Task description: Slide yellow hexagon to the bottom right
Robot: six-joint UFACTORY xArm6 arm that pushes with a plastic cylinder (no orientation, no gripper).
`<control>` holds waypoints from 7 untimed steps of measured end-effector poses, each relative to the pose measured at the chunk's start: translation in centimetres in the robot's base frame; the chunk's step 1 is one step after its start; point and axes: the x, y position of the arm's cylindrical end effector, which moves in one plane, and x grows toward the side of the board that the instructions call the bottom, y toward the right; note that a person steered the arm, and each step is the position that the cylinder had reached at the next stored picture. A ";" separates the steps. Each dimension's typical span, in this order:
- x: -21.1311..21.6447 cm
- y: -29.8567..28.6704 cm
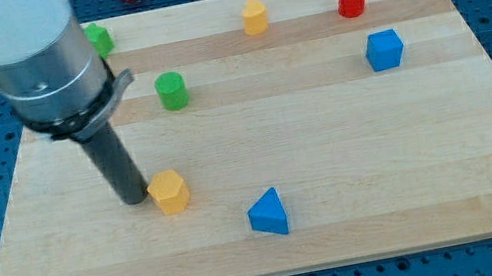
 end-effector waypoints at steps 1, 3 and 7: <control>0.1 5.1; 3.4 2.7; 0.0 10.9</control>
